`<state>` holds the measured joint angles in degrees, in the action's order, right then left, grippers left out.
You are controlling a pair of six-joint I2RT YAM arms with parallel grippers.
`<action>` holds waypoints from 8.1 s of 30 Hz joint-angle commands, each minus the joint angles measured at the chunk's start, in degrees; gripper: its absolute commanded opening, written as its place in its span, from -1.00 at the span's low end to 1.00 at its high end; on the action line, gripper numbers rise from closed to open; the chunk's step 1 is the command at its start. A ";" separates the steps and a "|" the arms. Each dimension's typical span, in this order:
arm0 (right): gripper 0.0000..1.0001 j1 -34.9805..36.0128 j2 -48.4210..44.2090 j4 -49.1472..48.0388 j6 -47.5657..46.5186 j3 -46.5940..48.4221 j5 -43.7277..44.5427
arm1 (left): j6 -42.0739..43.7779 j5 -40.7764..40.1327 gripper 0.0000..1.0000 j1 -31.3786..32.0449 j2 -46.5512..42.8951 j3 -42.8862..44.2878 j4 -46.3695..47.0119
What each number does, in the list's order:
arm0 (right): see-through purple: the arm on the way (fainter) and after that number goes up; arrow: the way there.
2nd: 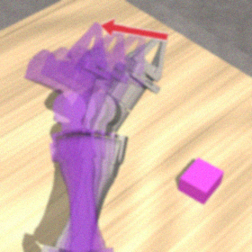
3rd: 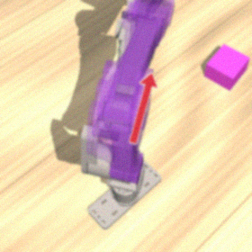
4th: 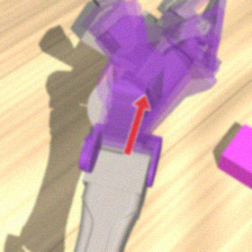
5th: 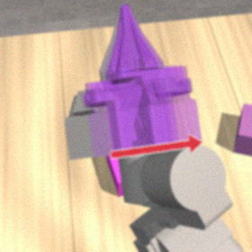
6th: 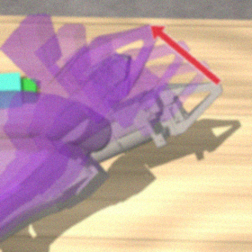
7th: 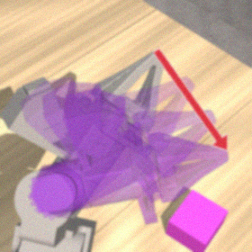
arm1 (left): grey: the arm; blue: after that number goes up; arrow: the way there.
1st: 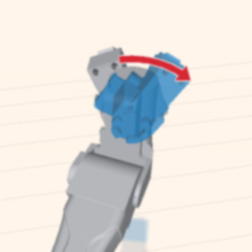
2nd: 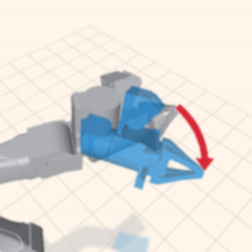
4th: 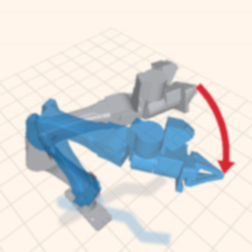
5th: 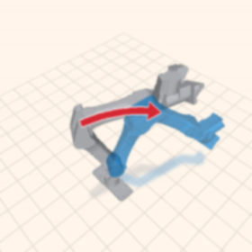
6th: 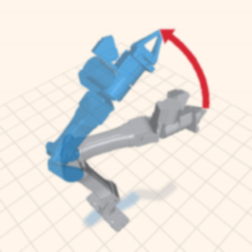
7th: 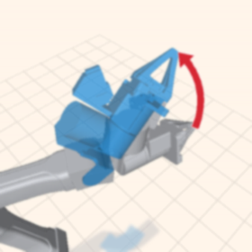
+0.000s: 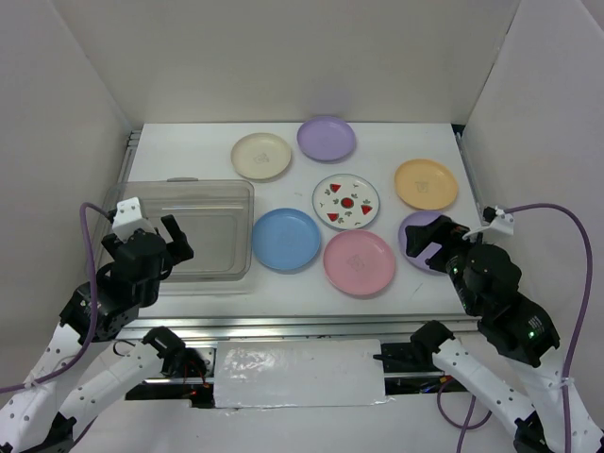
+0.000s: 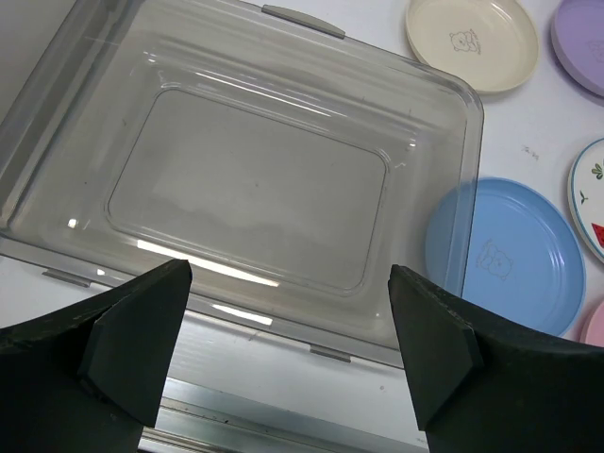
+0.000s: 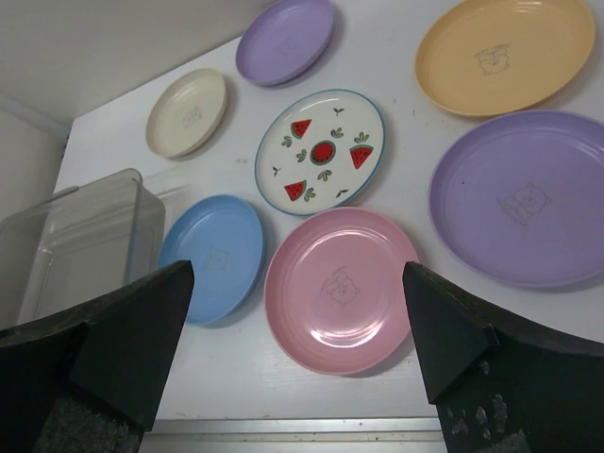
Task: Place the plates into the plastic bin on the countertop
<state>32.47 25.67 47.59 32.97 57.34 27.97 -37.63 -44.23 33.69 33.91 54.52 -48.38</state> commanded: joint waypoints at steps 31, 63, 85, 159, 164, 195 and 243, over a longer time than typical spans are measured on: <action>0.96 -29.57 60.44 -24.30 -5.12 8.22 -32.28 | 3.09 2.74 0.99 0.41 -2.45 -0.21 4.52; -0.23 -29.22 86.83 -16.66 -1.42 21.76 -33.77 | 3.53 3.53 0.99 0.15 -1.83 -0.38 4.96; -1.00 -29.92 84.65 -17.52 -0.98 21.86 -35.61 | 3.61 3.62 0.99 0.15 -0.95 -0.12 4.87; -0.99 14.99 104.41 -35.99 18.27 57.44 -43.26 | 5.81 8.54 0.99 -9.17 -4.47 -1.00 8.83; -0.81 15.96 104.76 -35.73 18.62 56.92 -40.53 | 5.81 8.28 0.99 -9.17 -5.26 -1.09 8.92; 0.88 -3.90 71.69 -20.96 -5.37 18.86 -27.70 | 6.25 9.34 0.99 -9.17 -3.24 -0.82 8.65; -1.00 10.49 76.70 -15.87 2.97 39.93 -25.85 | 2.91 3.28 0.99 -9.17 -4.47 -0.12 6.11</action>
<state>39.44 95.15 29.17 36.51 92.05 7.18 -33.41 -37.26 24.82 30.74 53.34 -42.30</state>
